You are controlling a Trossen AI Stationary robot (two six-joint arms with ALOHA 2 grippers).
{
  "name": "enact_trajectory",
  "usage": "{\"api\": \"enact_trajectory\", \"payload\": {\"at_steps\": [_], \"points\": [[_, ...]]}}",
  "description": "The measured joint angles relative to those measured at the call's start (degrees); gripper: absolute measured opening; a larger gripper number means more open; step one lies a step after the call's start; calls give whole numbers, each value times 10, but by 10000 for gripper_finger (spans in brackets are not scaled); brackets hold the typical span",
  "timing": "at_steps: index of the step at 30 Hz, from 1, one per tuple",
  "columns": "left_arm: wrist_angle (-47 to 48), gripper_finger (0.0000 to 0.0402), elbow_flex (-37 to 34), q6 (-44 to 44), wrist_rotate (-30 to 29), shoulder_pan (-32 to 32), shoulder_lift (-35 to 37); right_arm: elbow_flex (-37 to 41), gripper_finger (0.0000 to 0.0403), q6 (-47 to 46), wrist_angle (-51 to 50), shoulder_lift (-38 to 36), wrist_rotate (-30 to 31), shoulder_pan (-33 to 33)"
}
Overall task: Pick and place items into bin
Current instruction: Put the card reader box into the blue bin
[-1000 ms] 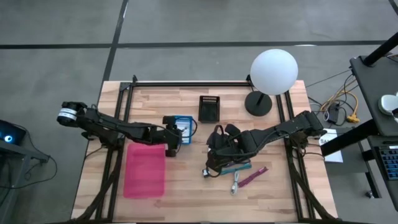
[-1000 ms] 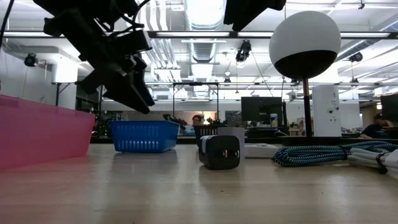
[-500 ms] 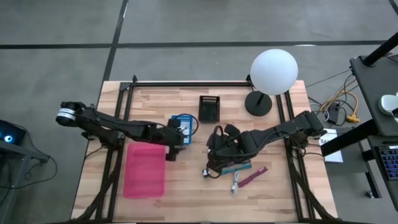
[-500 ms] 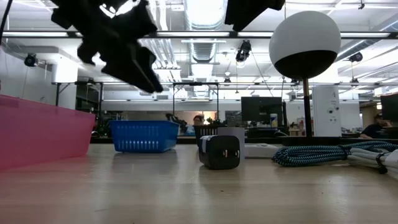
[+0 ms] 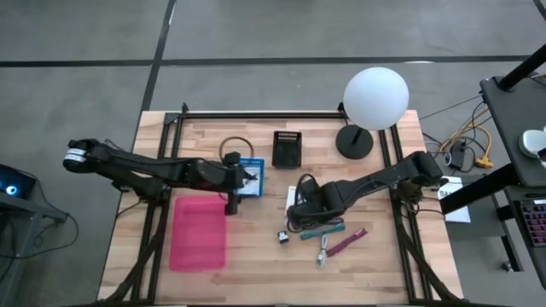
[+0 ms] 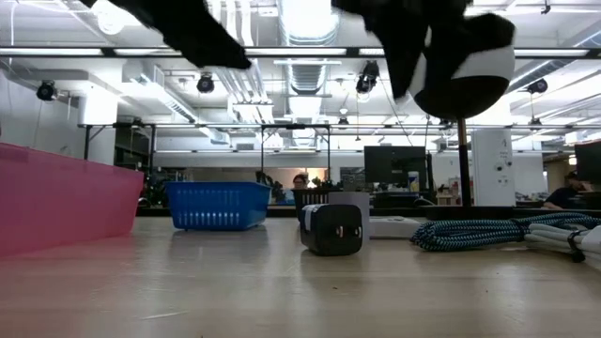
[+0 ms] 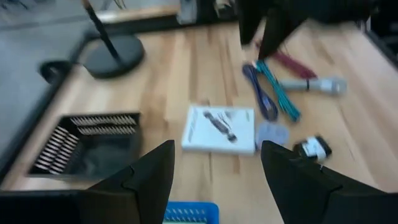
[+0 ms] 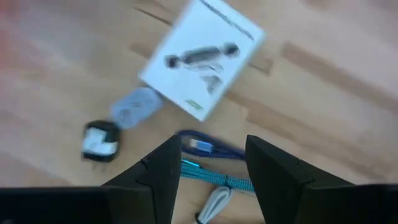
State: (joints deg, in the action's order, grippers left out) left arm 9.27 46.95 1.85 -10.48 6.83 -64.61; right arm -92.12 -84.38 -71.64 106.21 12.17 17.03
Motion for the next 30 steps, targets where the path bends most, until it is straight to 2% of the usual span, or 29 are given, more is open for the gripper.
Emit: {"api": "enact_trajectory", "payload": {"at_steps": [5, 12, 16, 20, 23, 30], "points": [[3, 224, -5, 0, -31, -1, 69, 36, 163, -69, 12, 0, -33, -13], [3, 224, -5, 0, -36, -1, 137, 84, 165, -83, 109, 0, -38, -32], [4, 224, -6, 0, -37, -1, 153, 123, 177, -90, 154, 0, -34, -41], [4, 224, -6, 0, -37, -1, 157, 164, 184, -134, 154, 0, -30, -48], [3, 224, -7, 0, -37, -1, 156, 190, 184, -178, 157, 0, -31, -46], [0, 224, -12, 0, -37, -1, 145, 231, 174, -220, 247, 0, -22, -48]]}}
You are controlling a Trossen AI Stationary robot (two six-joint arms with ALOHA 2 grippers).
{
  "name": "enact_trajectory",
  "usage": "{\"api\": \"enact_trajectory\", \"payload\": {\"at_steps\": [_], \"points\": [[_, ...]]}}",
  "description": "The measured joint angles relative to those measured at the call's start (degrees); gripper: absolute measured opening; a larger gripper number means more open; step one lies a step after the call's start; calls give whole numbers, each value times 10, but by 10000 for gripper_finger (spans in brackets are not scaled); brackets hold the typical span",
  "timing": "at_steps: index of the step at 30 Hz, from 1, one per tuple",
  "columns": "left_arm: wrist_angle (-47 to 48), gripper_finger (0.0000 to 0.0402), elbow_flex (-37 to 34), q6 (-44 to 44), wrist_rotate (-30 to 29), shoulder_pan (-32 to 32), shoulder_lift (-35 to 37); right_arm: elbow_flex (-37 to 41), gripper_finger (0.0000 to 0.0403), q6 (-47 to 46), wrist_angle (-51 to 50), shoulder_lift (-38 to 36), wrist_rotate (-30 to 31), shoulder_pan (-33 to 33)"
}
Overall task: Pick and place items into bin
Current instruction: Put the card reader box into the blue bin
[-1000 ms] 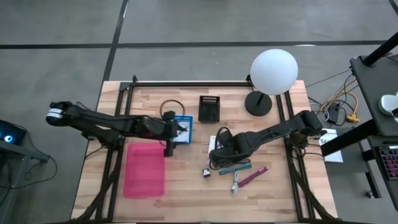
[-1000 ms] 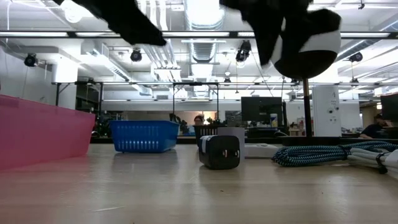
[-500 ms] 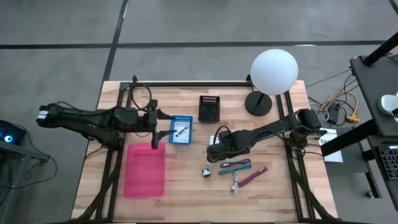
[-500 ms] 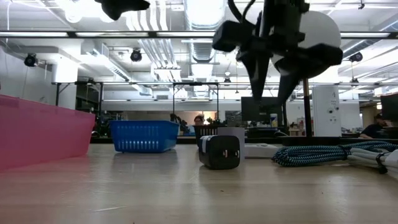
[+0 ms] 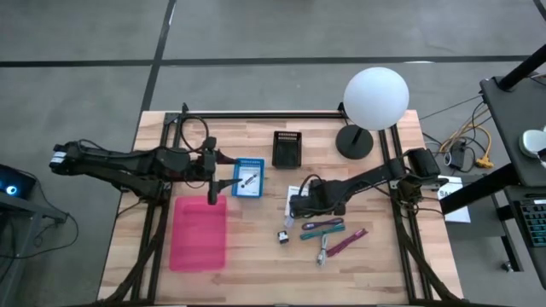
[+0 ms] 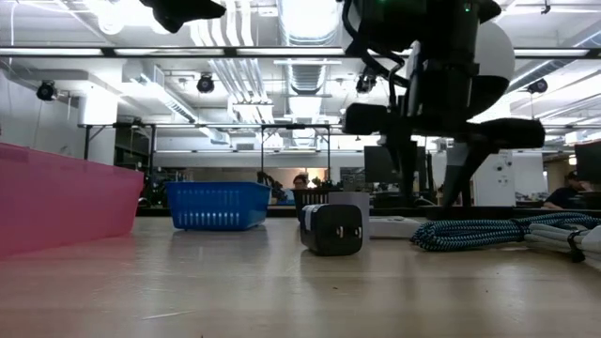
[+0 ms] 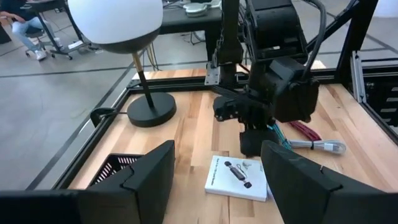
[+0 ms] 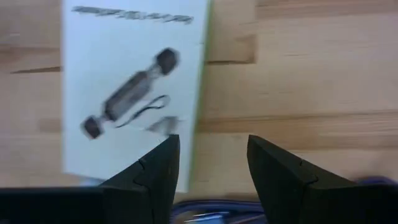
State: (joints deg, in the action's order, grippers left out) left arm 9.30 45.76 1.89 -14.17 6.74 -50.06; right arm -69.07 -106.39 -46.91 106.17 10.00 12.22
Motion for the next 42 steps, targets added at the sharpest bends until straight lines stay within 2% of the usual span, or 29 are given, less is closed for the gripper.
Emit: {"api": "enact_trajectory", "payload": {"at_steps": [8, 13, 21, 30, 42], "points": [[3, 224, 0, 0, 0, 0, -5, 12, 169, -2, 29, 1, 35, -4], [3, 224, 0, 0, 0, 0, -10, 22, 167, -2, 38, 1, 37, -5], [4, 224, 0, 0, 0, 0, -17, 56, 159, 0, 118, 1, 36, -5], [4, 224, 0, 0, 0, 0, -20, 70, 152, 1, 126, 0, 19, -5], [2, 224, 0, 0, 0, 0, -21, 67, 117, 20, 118, 0, -11, -7]]}}
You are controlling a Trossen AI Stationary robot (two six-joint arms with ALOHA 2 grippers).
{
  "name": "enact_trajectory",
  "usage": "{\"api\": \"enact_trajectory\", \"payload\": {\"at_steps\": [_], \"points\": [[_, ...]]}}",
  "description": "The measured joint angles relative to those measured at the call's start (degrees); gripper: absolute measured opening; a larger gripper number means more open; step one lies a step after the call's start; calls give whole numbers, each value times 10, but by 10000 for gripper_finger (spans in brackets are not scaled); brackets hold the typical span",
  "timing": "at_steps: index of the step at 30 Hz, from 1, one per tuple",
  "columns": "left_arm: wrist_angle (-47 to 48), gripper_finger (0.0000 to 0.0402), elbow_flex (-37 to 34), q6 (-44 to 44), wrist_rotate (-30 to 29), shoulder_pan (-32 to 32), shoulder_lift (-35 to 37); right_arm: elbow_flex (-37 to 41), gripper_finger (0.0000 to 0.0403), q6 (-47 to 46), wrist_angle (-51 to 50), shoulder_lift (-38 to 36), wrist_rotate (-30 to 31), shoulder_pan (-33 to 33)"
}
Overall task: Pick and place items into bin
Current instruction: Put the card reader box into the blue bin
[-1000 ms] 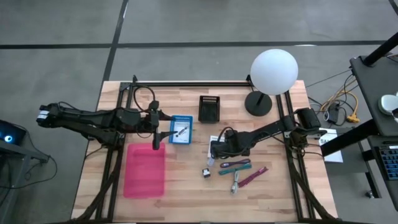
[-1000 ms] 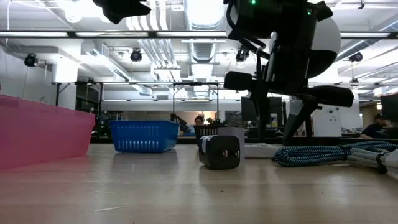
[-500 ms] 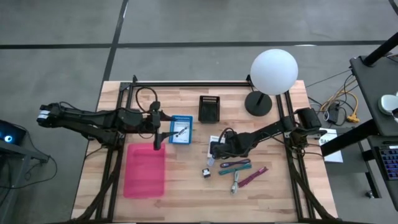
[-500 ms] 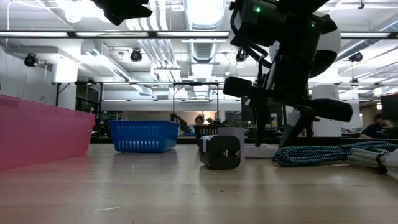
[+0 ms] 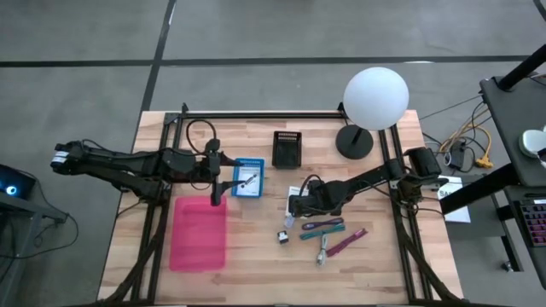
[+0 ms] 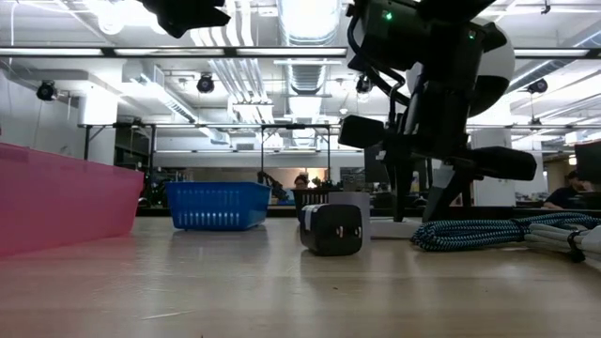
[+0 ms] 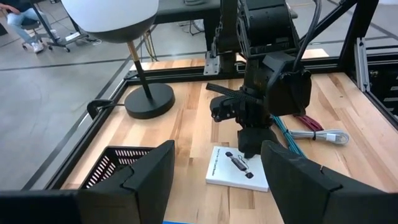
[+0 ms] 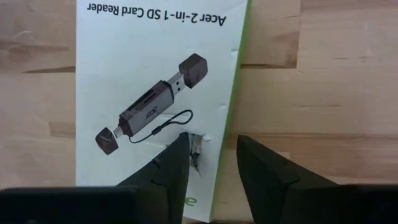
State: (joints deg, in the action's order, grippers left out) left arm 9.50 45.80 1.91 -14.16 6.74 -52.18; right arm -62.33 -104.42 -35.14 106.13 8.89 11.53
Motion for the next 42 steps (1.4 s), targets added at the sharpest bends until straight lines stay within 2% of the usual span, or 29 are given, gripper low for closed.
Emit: {"api": "enact_trajectory", "payload": {"at_steps": [14, 21, 30, 35, 42], "points": [[0, 224, -1, 0, 0, 0, 0, 2, 80, 35, 0, 0, -6, 0], [1, 224, -1, 0, 0, 0, 0, 15, 74, 53, 0, 1, -42, -2], [0, 224, -1, 0, 0, 0, -2, 16, 35, 54, 0, 1, -45, -2], [1, 224, -1, 0, 0, 0, -2, -2, 14, 86, -9, 3, -47, -2], [1, 224, -1, 0, 0, 0, -2, -43, 10, 102, -23, 5, -34, -2]]}}
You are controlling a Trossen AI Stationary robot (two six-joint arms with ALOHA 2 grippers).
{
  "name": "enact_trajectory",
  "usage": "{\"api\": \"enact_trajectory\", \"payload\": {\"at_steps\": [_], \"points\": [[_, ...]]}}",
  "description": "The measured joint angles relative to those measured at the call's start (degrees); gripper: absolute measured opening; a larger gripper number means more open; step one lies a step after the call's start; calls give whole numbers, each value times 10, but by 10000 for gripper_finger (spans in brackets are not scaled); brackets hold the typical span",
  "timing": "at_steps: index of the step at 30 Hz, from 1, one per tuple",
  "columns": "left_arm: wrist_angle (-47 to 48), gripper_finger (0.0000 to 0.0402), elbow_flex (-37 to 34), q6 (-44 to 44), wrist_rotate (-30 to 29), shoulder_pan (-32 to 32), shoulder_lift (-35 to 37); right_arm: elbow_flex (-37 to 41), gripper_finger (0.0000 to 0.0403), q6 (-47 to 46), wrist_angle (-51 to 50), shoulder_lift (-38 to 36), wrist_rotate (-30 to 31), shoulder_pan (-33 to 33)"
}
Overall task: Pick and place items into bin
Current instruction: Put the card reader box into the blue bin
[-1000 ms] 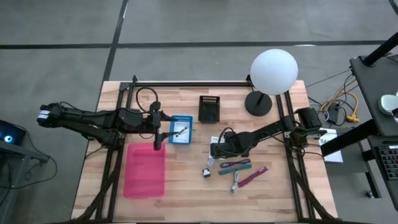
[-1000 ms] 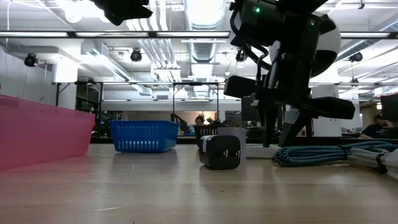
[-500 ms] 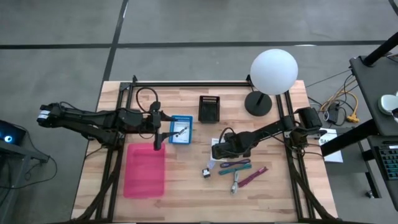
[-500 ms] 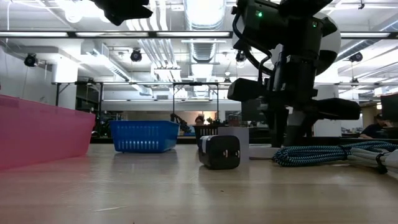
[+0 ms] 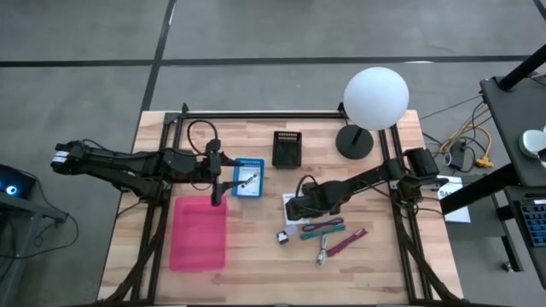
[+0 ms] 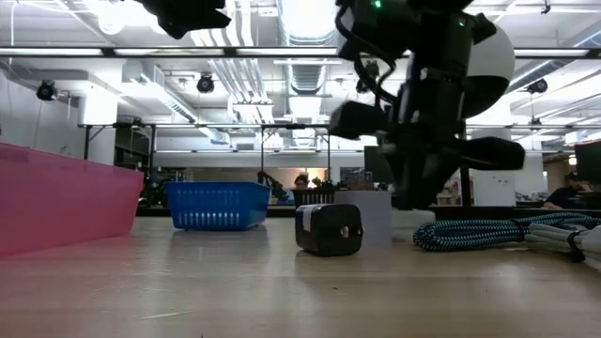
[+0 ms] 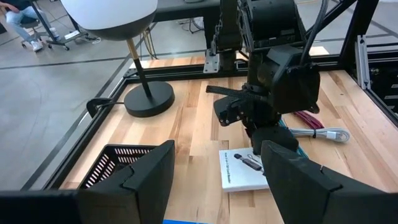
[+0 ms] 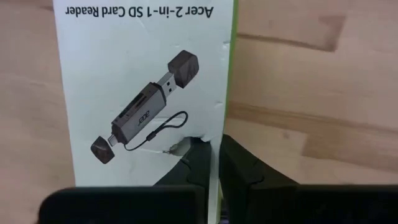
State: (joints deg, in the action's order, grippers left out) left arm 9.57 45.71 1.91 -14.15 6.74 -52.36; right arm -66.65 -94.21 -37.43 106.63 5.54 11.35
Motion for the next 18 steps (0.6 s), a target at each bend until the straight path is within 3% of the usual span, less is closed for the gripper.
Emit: {"api": "enact_trajectory", "payload": {"at_steps": [10, 15, 18], "points": [[0, 224, -1, 0, 0, 0, 0, -75, 9, 42, -20, -2, 73, -3], [0, 224, -1, -6, 0, 0, 0, -133, 9, 87, -33, -4, 180, -2], [0, 224, -1, -52, 0, 0, 2, -170, 9, 120, -50, -4, 271, -2]]}}
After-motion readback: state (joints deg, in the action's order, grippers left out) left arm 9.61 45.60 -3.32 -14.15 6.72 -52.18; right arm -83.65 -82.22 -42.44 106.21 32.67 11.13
